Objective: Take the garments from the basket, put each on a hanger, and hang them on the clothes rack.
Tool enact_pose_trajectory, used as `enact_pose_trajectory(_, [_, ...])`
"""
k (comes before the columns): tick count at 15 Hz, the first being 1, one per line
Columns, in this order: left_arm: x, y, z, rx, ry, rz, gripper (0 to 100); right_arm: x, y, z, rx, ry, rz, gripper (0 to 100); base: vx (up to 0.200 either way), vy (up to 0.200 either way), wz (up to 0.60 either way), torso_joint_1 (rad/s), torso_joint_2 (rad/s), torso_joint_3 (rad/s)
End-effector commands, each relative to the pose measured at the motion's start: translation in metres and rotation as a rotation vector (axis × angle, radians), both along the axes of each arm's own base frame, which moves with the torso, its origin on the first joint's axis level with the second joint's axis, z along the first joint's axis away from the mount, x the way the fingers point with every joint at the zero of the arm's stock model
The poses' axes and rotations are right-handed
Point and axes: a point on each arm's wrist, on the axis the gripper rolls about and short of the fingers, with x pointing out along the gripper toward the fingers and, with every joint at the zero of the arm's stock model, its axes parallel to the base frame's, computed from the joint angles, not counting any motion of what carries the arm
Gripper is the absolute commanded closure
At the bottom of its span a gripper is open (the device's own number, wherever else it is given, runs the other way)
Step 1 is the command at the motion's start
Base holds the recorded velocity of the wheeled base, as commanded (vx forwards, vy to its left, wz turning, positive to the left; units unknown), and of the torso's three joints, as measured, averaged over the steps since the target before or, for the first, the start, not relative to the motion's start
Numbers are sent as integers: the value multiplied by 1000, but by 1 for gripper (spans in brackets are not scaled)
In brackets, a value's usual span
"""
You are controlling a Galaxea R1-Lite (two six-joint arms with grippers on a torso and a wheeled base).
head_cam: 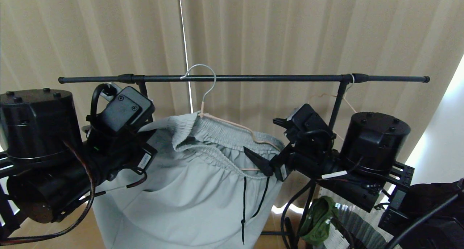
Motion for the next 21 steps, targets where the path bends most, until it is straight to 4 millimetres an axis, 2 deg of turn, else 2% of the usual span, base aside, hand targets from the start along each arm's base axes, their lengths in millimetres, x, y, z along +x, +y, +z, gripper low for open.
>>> enact_pose_trajectory(1, [-2, -3, -1, 2, 2, -14, 100, 9, 8, 5, 0, -4, -2, 0, 0, 0, 0, 0, 0, 0])
enact_pose_trajectory(4, [-3, -3, -1, 3, 4, -17, 100, 15, 13, 23, 19, -28, -10, 0, 0, 0, 0, 0, 0, 0])
enact_pose_trajectory(7, [-4, -3, -2, 3, 5, -22, 100, 17, 14, 25, 16, -39, -12, 0, 0, 0, 0, 0, 0, 0])
enact_pose_trajectory(8, [-5, -4, -2, 3, 7, -24, 100, 18, 14, 24, 2, -46, -14, 100, 0, 0, 0, 0, 0, 0])
enact_pose_trajectory(13, [-10, -14, 1, -46, -16, -69, 100, 21, 17, 19, -11, -44, -12, 100, 0, 0, 0, 0, 0, 0])
enact_pose_trajectory(21, [-12, -15, 0, -58, -13, -90, 100, 20, 16, 23, 0, -57, -12, 100, 0, 0, 0, 0, 0, 0])
